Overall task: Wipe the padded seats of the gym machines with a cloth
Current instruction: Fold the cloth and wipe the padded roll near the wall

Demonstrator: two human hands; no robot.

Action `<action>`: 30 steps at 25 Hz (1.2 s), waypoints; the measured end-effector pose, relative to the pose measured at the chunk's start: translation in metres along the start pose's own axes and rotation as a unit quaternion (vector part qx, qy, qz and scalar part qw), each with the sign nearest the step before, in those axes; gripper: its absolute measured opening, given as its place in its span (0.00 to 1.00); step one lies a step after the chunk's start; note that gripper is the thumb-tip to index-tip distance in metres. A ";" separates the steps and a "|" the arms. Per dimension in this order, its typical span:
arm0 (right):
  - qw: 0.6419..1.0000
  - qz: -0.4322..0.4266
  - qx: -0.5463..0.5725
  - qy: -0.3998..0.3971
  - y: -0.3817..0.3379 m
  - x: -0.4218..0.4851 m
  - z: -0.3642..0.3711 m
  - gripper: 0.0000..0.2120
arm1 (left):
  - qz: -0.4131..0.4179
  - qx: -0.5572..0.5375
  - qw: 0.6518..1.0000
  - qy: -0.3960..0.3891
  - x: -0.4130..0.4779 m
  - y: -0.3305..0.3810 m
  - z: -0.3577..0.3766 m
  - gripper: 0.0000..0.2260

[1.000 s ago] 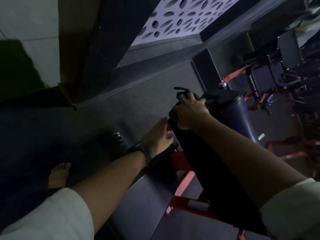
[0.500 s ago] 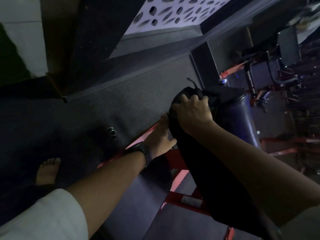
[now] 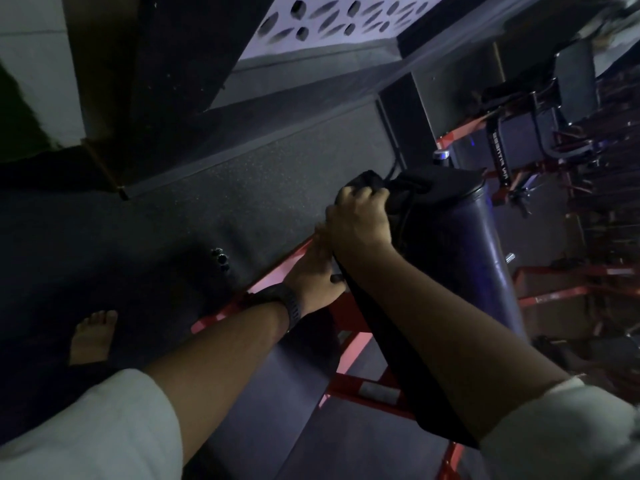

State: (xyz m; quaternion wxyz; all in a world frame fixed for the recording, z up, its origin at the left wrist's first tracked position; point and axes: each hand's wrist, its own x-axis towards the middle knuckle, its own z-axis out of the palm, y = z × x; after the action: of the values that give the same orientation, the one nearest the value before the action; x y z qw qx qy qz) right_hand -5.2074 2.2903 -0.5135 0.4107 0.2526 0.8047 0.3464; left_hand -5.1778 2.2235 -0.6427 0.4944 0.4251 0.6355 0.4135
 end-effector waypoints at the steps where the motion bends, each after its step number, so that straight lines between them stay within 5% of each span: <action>1: 0.999 -0.027 -0.006 -0.023 -0.008 0.002 0.000 0.23 | -0.009 0.007 1.000 0.009 -0.001 0.001 0.001 0.33; 3: 0.999 -0.043 -0.006 -0.030 0.002 0.004 0.000 0.22 | 0.000 0.008 1.000 0.021 0.000 -0.002 -0.001 0.39; 6: 0.997 0.075 -0.001 0.019 0.036 -0.002 0.000 0.17 | 0.016 0.009 1.000 -0.002 -0.001 0.000 -0.012 0.47; 8: 0.995 0.099 0.001 0.015 0.021 -0.008 -0.004 0.18 | 0.015 0.028 0.999 -0.011 -0.001 -0.001 -0.015 0.46; 12: 0.999 0.015 0.022 0.023 0.020 -0.023 0.001 0.17 | 0.042 0.035 0.998 0.037 -0.002 0.004 -0.017 0.41; 16: 0.987 0.115 0.017 0.111 0.055 -0.051 -0.002 0.17 | 0.020 0.030 0.999 0.018 -0.004 0.007 -0.013 0.46; 20: 0.989 0.082 0.026 0.121 0.068 -0.057 0.001 0.19 | 0.022 0.017 0.999 0.022 -0.004 0.008 -0.008 0.48; 24: 0.978 0.149 0.012 0.143 0.064 -0.060 0.003 0.18 | 0.029 0.055 0.998 0.003 0.000 0.003 -0.015 0.46; 27: 0.986 0.100 0.015 0.131 0.066 -0.055 0.006 0.17 | 0.026 0.057 0.998 0.001 -0.002 0.006 -0.015 0.46; 30: 0.974 0.167 0.014 0.152 0.078 -0.057 0.011 0.14 | 0.029 0.058 0.998 0.000 -0.001 0.000 -0.019 0.46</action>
State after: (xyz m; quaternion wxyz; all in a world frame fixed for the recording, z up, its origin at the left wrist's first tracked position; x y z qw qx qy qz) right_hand -5.1578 2.3042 -0.4310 0.2166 0.3334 0.8089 0.4331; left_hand -5.1961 2.2209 -0.6389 0.4562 0.4714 0.6462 0.3900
